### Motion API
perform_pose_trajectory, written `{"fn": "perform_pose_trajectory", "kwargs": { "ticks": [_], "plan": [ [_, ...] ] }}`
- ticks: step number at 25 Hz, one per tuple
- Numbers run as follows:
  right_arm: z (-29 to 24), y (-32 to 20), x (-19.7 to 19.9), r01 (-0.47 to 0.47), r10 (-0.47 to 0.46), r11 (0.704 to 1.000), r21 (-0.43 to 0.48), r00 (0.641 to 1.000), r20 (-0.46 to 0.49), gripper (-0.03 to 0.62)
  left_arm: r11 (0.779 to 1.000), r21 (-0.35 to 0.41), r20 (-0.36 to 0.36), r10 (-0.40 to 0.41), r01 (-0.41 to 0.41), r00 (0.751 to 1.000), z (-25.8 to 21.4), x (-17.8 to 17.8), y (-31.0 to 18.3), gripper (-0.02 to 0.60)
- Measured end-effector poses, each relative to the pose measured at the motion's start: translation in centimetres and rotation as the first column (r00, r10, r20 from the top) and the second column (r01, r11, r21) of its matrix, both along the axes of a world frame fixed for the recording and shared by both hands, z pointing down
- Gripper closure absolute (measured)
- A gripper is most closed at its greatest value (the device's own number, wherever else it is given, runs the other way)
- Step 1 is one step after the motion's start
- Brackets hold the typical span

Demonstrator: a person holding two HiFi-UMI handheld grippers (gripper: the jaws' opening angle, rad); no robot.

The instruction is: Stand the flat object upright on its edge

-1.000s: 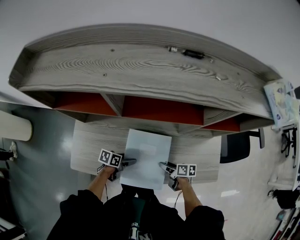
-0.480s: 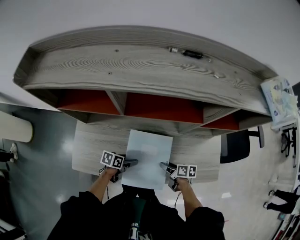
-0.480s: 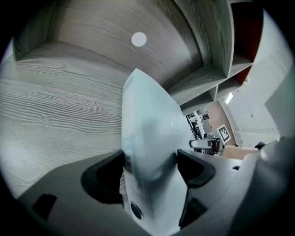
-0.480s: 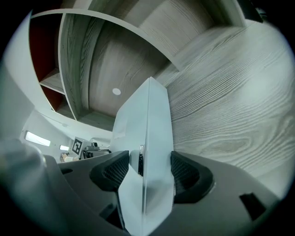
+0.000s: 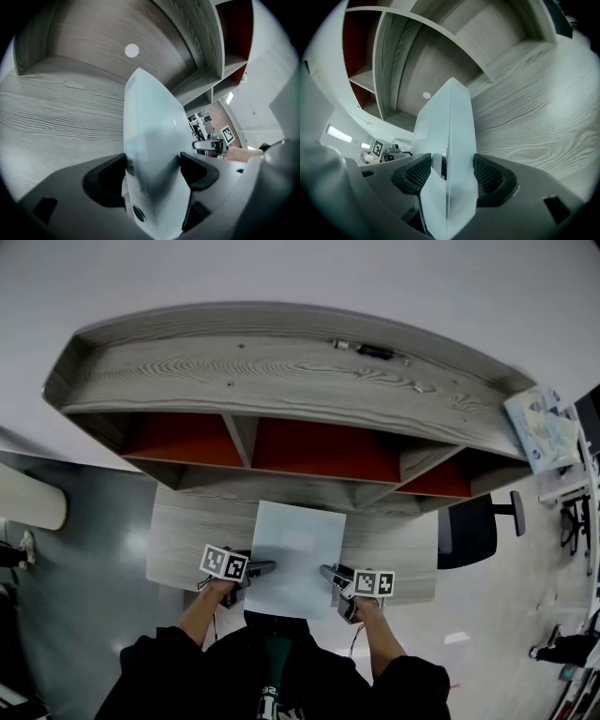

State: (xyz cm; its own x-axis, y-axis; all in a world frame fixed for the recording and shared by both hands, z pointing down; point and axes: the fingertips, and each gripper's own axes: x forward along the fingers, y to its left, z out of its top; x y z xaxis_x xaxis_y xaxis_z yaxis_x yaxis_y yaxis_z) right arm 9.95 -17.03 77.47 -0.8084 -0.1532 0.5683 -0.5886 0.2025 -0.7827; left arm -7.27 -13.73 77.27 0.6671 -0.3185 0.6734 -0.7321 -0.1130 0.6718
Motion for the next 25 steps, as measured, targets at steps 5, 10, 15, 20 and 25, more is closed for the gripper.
{"fn": "perform_pose_trajectory", "kwargs": {
  "ticks": [5,10,15,20,25],
  "plan": [
    [-1.4,0.2,0.1,0.007,-0.007,1.000,0.029,1.000,0.013,0.333,0.999,0.053,0.026,0.001,-0.002,1.000,-1.7,0.0,0.1,0.213],
    [-2.8,0.3,0.1,0.019,-0.021,0.997,0.068,0.999,0.026,0.335,0.995,0.097,0.042,-0.005,0.001,0.999,-3.2,0.1,0.3,0.213],
    [-4.6,0.4,0.3,0.040,-0.044,0.992,0.116,0.998,0.035,0.334,0.989,0.145,0.046,-0.014,0.007,0.999,-5.0,0.3,0.6,0.213],
    [-6.5,0.1,0.7,0.063,-0.072,0.979,0.193,0.997,0.039,0.334,0.974,0.224,0.061,-0.016,0.002,0.998,-6.9,0.8,0.4,0.213],
    [-8.1,-0.1,1.5,0.101,-0.111,0.961,0.257,0.993,0.027,0.335,0.951,0.309,0.119,-0.007,-0.030,0.993,-9.2,1.4,-0.1,0.213]
  ]
}}
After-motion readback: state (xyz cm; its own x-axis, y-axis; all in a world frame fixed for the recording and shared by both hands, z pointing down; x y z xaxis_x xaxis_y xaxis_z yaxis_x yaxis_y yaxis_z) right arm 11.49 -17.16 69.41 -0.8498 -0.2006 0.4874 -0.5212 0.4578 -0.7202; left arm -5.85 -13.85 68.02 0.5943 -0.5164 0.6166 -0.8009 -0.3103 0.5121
